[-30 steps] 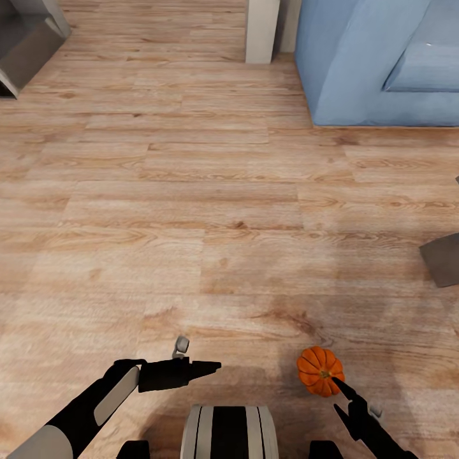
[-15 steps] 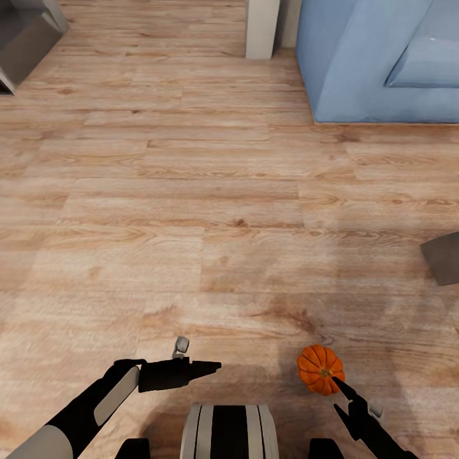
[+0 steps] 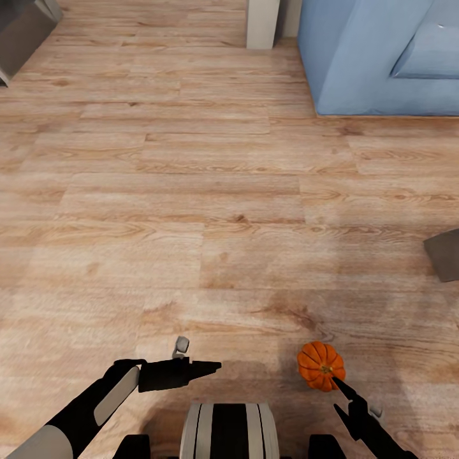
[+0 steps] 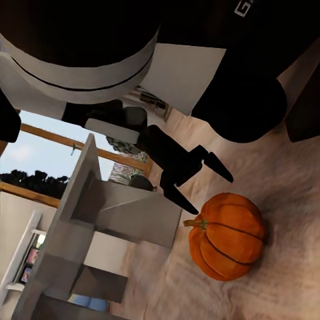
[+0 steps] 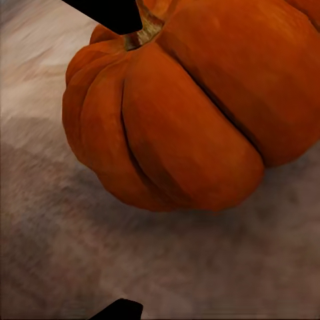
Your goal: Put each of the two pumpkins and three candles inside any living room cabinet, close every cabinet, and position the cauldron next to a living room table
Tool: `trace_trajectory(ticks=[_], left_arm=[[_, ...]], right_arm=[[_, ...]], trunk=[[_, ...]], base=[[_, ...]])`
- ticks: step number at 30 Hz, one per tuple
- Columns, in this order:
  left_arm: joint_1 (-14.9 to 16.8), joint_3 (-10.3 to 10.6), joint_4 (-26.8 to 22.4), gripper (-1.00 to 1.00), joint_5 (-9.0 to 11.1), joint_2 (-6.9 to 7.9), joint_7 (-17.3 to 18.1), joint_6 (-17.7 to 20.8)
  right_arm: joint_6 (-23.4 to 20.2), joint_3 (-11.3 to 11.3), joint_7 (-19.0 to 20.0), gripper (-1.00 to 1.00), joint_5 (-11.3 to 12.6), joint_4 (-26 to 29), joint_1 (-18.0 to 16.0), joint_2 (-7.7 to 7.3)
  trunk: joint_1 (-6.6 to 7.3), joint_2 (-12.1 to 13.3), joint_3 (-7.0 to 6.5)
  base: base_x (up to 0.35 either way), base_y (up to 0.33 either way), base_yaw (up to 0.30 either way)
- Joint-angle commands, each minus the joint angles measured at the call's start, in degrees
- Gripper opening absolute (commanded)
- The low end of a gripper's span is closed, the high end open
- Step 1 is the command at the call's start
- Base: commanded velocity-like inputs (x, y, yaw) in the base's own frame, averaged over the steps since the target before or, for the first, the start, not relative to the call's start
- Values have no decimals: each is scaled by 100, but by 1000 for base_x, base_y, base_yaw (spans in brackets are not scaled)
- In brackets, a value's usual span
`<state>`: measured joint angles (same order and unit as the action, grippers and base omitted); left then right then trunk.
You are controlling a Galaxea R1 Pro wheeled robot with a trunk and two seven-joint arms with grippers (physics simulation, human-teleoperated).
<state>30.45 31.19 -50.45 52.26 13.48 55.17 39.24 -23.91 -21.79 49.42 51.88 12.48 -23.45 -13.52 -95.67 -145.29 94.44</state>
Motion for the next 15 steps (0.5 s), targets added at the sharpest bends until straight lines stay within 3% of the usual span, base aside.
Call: trace_trajectory(ticks=[1,11,15], left_arm=[[5,19,0,100,50,5,-6,39],[5,19,0,100,51,5,-6,39],[5,19,0,100,49,5,-6,39]], right_arm=[[-46,-2,6,100,41,-3,-2,-1],[-43,-3,7,100,41,0,-2,-9],[-43,-1,8,100,41,0,-2,-10]], trunk=[[1,-1,3],[1,-1,3],[-7,-5,70]], base=[[0,0,0],[0,0,0],[0,0,0]])
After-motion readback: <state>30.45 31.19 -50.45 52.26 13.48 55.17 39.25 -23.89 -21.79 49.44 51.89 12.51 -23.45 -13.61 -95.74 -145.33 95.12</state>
